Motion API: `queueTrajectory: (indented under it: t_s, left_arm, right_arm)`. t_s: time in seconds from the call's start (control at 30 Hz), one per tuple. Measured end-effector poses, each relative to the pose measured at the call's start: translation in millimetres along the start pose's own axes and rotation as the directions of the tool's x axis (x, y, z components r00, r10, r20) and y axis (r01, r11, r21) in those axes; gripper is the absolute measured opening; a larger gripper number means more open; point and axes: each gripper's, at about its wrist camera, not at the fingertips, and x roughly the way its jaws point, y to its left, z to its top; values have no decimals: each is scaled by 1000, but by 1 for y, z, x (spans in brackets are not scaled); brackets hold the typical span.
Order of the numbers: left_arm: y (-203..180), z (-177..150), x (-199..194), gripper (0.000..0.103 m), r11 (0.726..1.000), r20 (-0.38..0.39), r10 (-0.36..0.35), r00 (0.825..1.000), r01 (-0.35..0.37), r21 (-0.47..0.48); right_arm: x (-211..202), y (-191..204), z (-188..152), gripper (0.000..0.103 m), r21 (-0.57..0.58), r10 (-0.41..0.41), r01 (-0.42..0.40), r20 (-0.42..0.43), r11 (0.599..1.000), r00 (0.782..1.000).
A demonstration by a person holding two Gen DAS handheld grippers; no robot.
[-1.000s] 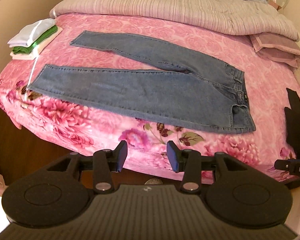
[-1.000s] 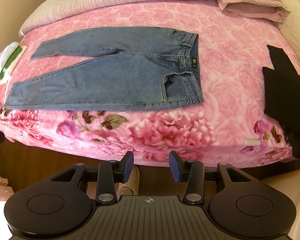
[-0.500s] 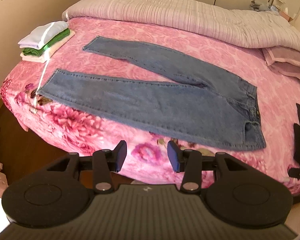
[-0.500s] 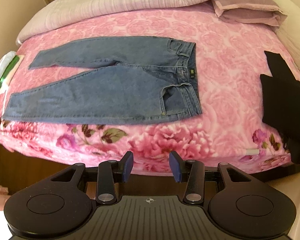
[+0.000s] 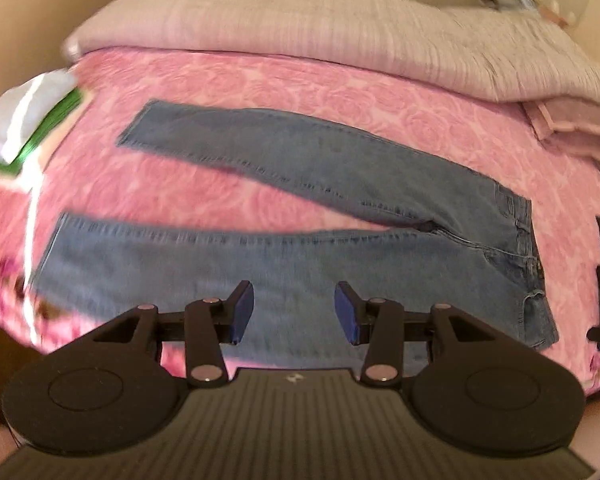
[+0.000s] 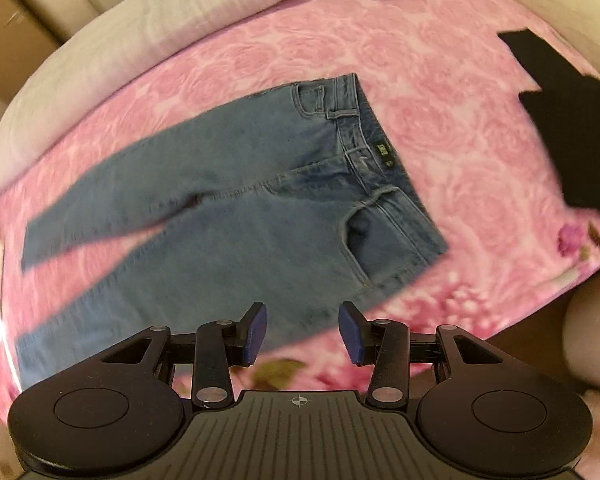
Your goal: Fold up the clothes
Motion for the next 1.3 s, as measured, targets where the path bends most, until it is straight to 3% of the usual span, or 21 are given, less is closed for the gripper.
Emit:
queueTrajectory:
  t_s: [0.2,0.4,0.6,0.83,0.93,1.03,1.2,1.3]
  left_arm:
    - [16,67,58,40,983,-7,-81,997,81,165]
    - [11,101,111,40,965,-48,-156,987,162,204]
    - [0,117,170,40,953,-100,-186,977,204,225]
    - [-13,149,252,40,922,-118,-211,970,238,305]
    - [-20,166,291,40,898,-126,-225,966,256,357]
    - [-27,185,329,40,862,-144,-244,959,282,420]
    - [-35,218,379,40,776,-154,-261,953,302,554]
    - [-34,237,402,41,726,-179,-262,948,316,611]
  right_arm:
    - [23,22,20,44,85,-8,6,32,996,999]
    - [55,38,30,44,57,-40,40,3,998,999]
    - [104,43,60,44,-33,-37,37,-6,999,999]
    - [184,46,126,44,-234,30,-30,-4,972,1000]
    - [219,50,156,44,-350,57,-62,-23,935,998]
    - [253,57,187,44,-495,83,-95,-45,863,995]
    - [305,68,233,44,-700,79,-99,-61,707,995]
    - [326,67,259,47,-749,67,-107,-84,654,994]
